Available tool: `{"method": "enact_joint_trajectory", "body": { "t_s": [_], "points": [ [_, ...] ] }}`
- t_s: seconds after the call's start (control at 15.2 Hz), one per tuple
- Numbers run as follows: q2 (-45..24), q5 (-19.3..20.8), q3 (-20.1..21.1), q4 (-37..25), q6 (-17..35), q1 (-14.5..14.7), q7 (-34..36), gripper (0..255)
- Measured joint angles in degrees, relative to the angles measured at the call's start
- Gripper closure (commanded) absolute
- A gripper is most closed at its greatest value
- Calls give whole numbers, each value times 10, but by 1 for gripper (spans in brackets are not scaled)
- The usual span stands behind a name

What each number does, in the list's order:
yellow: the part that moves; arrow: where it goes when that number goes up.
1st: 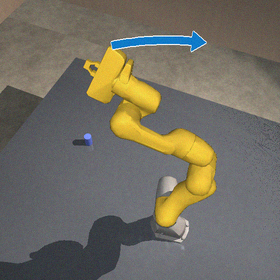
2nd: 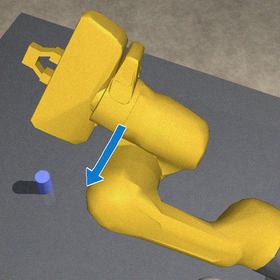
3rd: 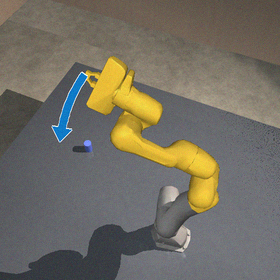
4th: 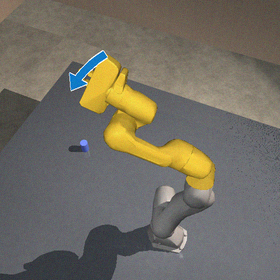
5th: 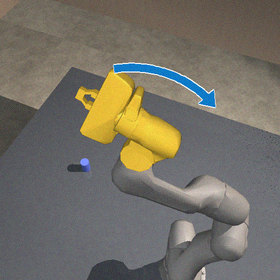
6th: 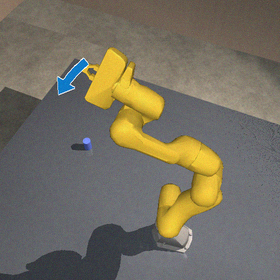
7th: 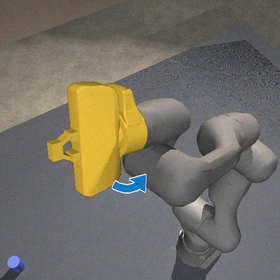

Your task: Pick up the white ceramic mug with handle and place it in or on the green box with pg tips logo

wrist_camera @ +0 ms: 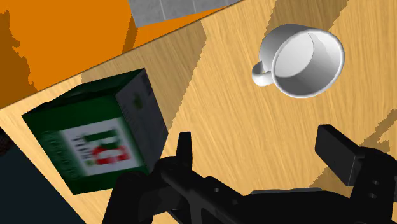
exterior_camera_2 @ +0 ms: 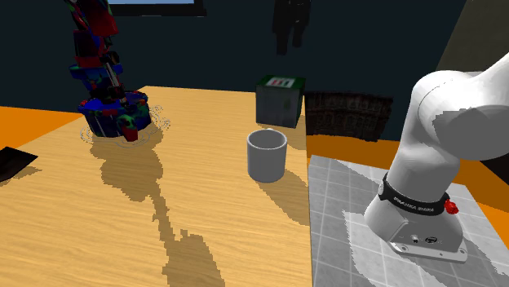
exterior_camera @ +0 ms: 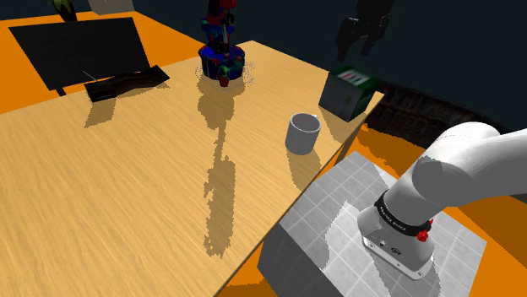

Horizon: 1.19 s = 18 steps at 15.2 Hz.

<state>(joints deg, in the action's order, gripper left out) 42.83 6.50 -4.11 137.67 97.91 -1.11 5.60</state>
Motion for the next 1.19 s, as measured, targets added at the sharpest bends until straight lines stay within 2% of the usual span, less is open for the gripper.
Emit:
{"method": "enact_joint_trajectory", "body": {
  "t_s": [0.2,0.4,1.19],
  "points": [
    [2,-6,8,17,17,6,7,0],
    [12,-17,22,67,61,19,19,0],
    [-48,-76,103,212,287,92,86,0]
  ]
}}
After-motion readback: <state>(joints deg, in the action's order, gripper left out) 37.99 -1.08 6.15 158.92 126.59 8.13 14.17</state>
